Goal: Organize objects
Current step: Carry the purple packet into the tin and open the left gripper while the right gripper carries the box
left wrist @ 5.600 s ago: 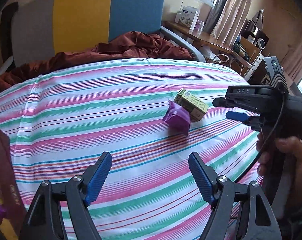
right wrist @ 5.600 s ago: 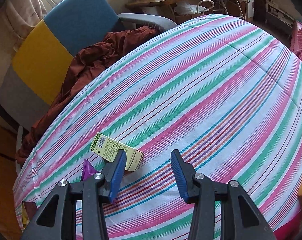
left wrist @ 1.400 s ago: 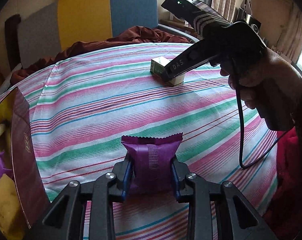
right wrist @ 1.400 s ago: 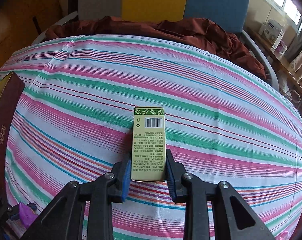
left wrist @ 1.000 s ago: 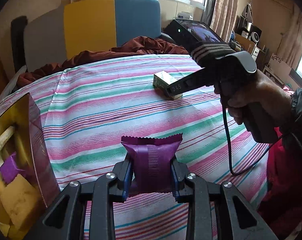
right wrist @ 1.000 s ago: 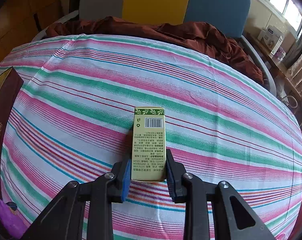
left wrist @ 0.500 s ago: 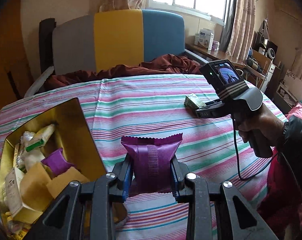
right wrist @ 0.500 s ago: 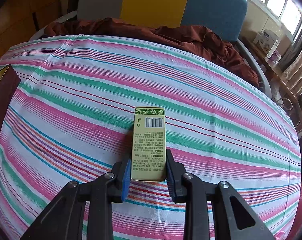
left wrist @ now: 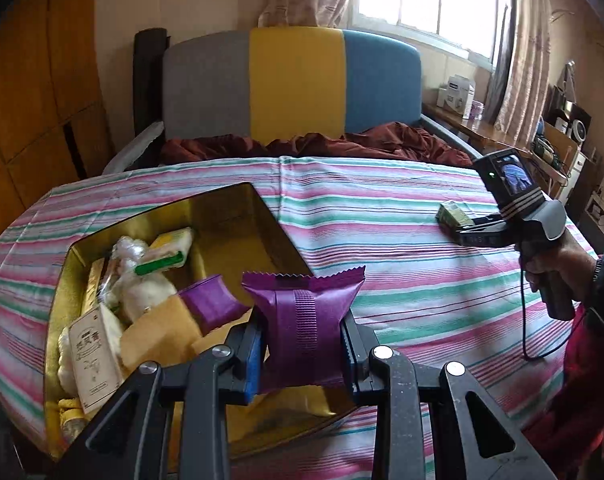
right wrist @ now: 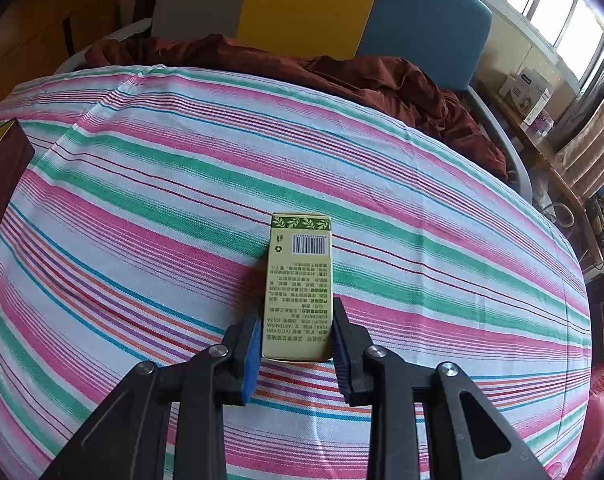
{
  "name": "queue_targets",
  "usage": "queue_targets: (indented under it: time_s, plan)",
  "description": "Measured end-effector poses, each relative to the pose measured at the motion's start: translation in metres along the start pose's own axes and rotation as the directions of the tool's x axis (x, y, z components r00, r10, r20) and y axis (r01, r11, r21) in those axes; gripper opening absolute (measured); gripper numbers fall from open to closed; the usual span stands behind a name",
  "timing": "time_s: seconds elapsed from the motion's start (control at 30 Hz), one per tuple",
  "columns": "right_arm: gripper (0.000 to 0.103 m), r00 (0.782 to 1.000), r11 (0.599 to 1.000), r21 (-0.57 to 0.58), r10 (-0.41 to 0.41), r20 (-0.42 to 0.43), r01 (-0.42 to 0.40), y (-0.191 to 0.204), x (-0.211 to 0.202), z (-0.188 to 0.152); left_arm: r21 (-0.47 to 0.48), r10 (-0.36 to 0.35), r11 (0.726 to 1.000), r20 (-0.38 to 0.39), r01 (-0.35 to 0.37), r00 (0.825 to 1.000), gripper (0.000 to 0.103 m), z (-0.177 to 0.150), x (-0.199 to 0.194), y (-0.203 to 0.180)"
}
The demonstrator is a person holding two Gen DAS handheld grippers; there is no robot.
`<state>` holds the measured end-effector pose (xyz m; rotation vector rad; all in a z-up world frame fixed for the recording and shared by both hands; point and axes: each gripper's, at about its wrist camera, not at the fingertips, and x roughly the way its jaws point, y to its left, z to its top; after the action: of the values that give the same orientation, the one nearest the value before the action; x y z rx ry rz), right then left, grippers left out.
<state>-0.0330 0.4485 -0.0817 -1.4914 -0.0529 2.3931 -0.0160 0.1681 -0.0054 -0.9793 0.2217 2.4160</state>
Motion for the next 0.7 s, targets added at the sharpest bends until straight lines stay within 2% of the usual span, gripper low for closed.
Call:
queue_targets:
  time_s: [0.2,0.33,0.43,0.53,0.7]
  plan:
    - [0.029,0.997,0.999,0.01,-0.05,-0.051,0.05,0.007,-0.006,-0.003,-0.046,0.034,0.998,-0.02,-0.035,0.999,0.032,-0.012,0.0,0.032]
    - [0.029,0.999,0.999,0.034,-0.012,-0.053,0.014,0.019,-0.025,-0.006,-0.089,0.039,0.995,-0.022,-0.04,0.999,0.032,-0.022,-0.004,0.057]
    - [0.029,0.997,0.997,0.038,0.072,-0.008,-0.071,0.04,-0.05,-0.004,-0.138,0.042,0.989,-0.027,-0.045,0.999,0.032,-0.032,-0.008,0.077]
    - [0.029,0.987,0.989,-0.017,0.151,0.051,-0.15,0.078,-0.08,-0.002,-0.176,0.037,0.983,-0.042,-0.044,0.998,0.032,-0.043,-0.01,0.092]
    - [0.029,0.947,0.951,-0.119,0.3,0.116,-0.287,0.15,-0.119,0.005,-0.194,0.015,0.981,-0.057,-0.026,0.998,0.032,-0.053,-0.008,0.097]
